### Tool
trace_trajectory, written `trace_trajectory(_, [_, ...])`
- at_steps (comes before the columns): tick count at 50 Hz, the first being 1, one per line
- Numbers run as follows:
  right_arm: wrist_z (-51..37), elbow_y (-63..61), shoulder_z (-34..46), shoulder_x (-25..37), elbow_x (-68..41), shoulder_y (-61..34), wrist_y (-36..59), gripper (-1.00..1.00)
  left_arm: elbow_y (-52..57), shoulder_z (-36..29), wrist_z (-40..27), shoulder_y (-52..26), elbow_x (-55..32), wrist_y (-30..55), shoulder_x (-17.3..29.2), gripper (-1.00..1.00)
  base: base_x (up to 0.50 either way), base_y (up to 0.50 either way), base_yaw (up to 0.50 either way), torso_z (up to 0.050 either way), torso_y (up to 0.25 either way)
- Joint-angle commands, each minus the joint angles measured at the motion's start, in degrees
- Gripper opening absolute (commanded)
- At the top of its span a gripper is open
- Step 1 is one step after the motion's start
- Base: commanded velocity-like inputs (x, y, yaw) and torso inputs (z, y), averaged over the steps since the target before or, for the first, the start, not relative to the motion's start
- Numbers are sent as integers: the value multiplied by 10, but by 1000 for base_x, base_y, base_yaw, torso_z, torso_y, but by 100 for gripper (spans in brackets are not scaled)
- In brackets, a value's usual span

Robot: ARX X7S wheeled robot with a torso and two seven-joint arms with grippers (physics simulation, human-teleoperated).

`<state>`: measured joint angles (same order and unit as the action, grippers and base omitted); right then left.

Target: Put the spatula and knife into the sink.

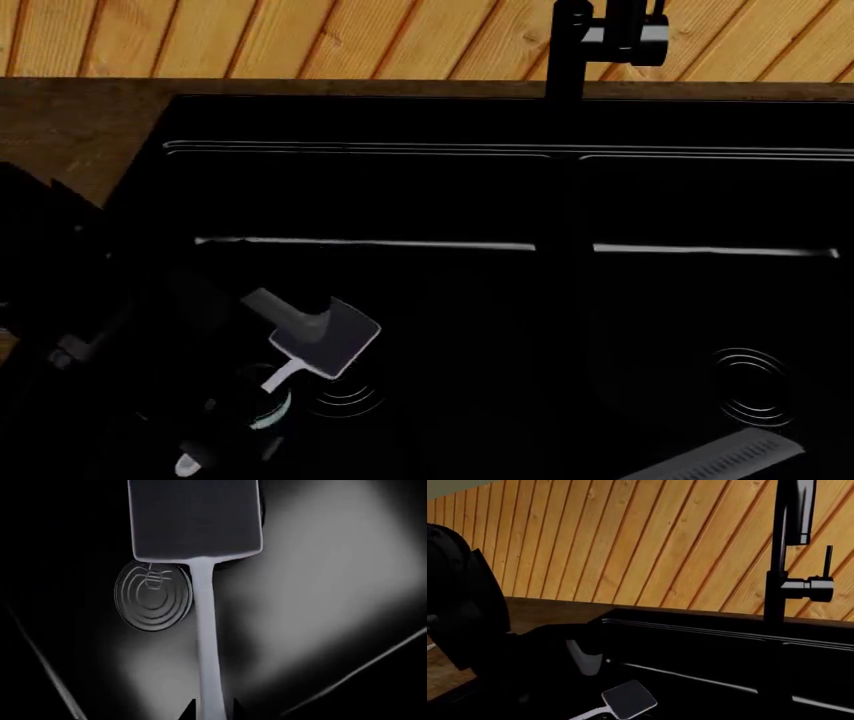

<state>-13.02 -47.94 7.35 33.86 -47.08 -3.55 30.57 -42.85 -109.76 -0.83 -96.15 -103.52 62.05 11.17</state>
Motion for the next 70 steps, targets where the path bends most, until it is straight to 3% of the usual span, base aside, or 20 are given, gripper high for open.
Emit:
trace_trajectory(1, [1,0,-5,-2,1,4,0,100,-72,-26,101,26,44,19,-47,-100,0,0,0,0,0])
trace_trajectory(2, [1,0,-5,-2,1,4,0,100,-83,-30,105,26,50,19,-53,-100,0,0,0,0,0])
trace_trajectory(3, [0,0,-5,-2,1,4,0,100,-84,-37,128,23,58,26,-57,100,0,0,0,0,0])
trace_trajectory(13, [-7,-5,-6,1,-8,-5,7,100,-102,-20,96,-5,46,23,-53,100,0,0,0,-1,0])
trace_trajectory(18, [-8,-5,-9,3,-9,-1,4,100,72,57,-64,-112,-34,10,45,100,0,0,0,0,0])
trace_trajectory(23, [-9,-5,-9,4,-12,-4,4,100,189,108,-163,-213,-97,19,116,100,0,0,0,0,0])
trace_trajectory(31, [-6,-2,-5,3,-8,-3,0,100,243,133,-311,-301,-165,10,189,100,0,0,0,0,0])
trace_trajectory(41, [-6,-2,-5,7,-12,-5,0,100,206,132,-409,-364,-152,7,251,100,0,0,0,0,0])
trace_trajectory(46, [-10,-6,-8,10,-13,-4,0,100,184,134,-481,-378,-224,36,293,100,0,0,0,0,0])
trace_trajectory(49, [-10,-5,-7,10,-13,-6,0,100,180,128,-547,-379,-290,52,316,100,0,0,0,0,0])
trace_trajectory(50, [-10,-4,-6,11,-12,-6,0,100,174,116,-605,-380,-343,43,334,100,0,0,0,0,0])
trace_trajectory(53, [-11,-5,-9,12,-13,-4,-1,100,173,119,-630,-380,-393,69,355,100,0,0,0,0,0])
trace_trajectory(55, [-12,-6,-9,12,-14,-5,-1,100,173,105,-692,-376,-462,35,376,100,0,0,0,0,0])
trace_trajectory(56, [-12,-5,-7,11,-13,-6,-1,100,158,96,-696,-380,-463,81,372,100,0,0,0,0,0])
trace_trajectory(60, [-13,-6,-3,11,-14,-10,2,100,87,55,-791,-386,-600,150,364,100,0,0,0,0,0])
trace_trajectory(64, [-14,-6,5,8,-19,-26,8,100,59,22,-891,-388,-707,175,363,100,0,0,0,0,0])
trace_trajectory(70, [-19,-11,6,10,-26,-35,14,100,-46,-16,-892,-388,-737,234,333,100,0,0,0,0,0])
